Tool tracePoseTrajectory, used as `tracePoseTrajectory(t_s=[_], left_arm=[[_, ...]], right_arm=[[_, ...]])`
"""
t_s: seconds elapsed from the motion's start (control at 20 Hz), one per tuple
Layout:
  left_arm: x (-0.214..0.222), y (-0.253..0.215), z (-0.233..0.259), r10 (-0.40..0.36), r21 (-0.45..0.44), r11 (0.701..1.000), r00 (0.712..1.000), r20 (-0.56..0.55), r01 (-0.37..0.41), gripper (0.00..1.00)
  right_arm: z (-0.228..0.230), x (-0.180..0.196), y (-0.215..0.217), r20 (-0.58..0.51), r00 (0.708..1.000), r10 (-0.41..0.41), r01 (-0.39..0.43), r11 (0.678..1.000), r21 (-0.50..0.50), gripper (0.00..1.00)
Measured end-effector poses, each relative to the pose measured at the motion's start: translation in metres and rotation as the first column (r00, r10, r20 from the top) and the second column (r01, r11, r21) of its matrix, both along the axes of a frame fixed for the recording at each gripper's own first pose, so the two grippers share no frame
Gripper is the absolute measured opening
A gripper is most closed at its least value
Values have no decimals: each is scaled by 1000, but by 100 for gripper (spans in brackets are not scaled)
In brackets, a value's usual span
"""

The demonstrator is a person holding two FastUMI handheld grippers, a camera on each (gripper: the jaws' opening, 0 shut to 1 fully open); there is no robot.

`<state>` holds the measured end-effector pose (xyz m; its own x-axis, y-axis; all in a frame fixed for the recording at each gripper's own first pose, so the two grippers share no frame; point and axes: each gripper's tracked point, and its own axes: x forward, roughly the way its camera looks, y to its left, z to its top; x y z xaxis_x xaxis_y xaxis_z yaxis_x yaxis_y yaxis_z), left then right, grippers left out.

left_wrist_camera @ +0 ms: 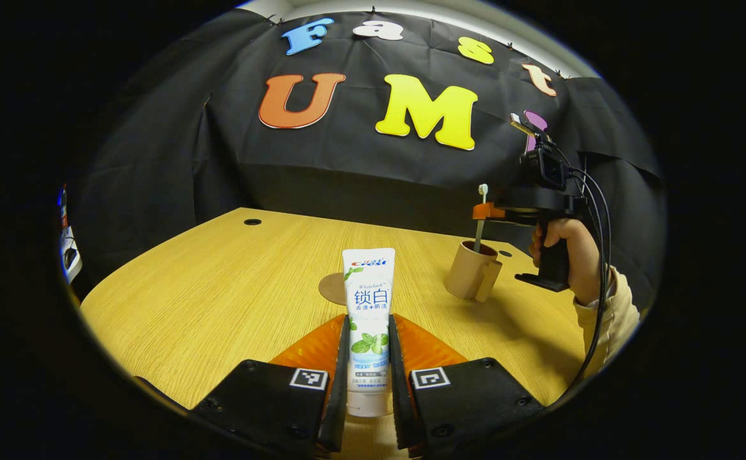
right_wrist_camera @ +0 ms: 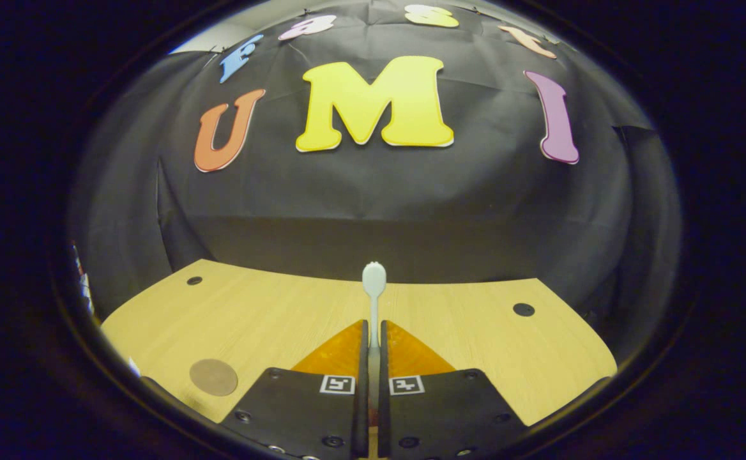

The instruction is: Put the toothbrush and toothpaste on the desktop into the cup, then pick up the cup and place it on the coaster on the desktop.

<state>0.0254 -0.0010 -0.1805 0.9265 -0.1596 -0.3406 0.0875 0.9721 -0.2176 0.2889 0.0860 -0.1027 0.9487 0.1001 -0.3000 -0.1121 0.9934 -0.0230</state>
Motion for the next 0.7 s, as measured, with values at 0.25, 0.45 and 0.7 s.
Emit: tracePoseTrajectory(t_s=[0.25,0.45,0.7], left_arm=[[11,-21,19,-26,-1,1000,999,27,26,34],[30,-48,42,-54,-19,998,996,69,56,33],[63,-87,76,-84,-36,995,987,141,89,33]], right_arm=[[6,-13,-8,8,1000,20,-20,1000,24,57],[23,-34,-25,49,999,18,-21,999,49,99],[26,-69,-59,115,993,12,-7,999,-41,98]])
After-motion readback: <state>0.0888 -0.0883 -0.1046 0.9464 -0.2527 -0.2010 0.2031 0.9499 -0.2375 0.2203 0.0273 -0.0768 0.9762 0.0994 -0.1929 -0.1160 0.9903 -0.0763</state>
